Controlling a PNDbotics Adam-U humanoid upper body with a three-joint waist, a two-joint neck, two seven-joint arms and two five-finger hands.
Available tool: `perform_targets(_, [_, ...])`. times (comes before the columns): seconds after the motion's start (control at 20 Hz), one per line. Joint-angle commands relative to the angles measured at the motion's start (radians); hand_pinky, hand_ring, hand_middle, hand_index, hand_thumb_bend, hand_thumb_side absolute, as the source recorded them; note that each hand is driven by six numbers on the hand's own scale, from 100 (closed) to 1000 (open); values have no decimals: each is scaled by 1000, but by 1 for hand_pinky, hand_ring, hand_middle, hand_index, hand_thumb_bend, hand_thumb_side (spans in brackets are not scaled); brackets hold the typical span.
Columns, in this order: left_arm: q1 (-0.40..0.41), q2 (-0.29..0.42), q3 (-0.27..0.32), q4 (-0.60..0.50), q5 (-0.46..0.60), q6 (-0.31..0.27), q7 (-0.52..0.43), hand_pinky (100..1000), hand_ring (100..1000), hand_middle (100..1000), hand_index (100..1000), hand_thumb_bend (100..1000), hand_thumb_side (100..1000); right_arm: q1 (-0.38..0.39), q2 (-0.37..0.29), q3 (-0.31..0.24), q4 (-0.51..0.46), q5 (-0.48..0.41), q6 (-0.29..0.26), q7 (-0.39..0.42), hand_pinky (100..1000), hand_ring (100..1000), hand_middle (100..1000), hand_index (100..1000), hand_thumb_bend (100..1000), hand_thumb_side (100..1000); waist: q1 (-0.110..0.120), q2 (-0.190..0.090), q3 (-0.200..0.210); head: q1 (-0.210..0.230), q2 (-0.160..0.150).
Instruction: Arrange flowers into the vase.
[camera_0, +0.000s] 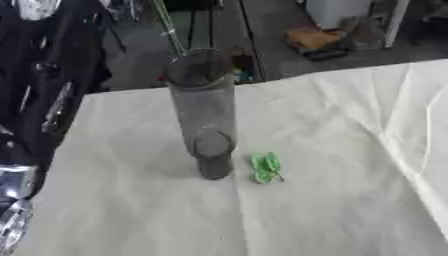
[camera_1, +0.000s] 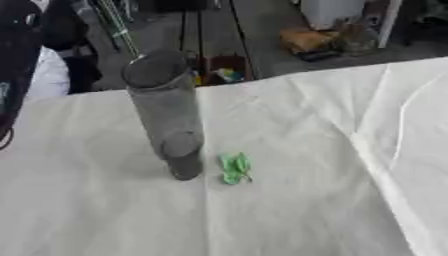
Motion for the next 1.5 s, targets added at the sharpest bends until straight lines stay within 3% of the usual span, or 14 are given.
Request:
perform_targets(0.05, [-19, 14, 11, -6, -2, 104, 104, 100, 100, 100, 100, 131, 748, -4, -26, -7, -14, -7, 1, 0, 467, 455, 371, 635, 100, 901, -8, -24, 1, 2, 8])
perform_targets(1.0, [6, -9, 3, -16, -3, 107, 104, 100, 100, 100, 100, 126, 749, -5, -21, -10, -14, -10, 0, -1, 468, 456, 371, 635, 100, 902, -10, -25, -5, 2, -8])
perform_targets(1.5, [24, -26, -4, -55, -33, 86, 112, 100, 100, 100, 100, 128, 746, -15, -15, -8, -14, -11, -2, 3, 469, 456, 367, 637, 100, 906, -8, 1, -13, 5, -21])
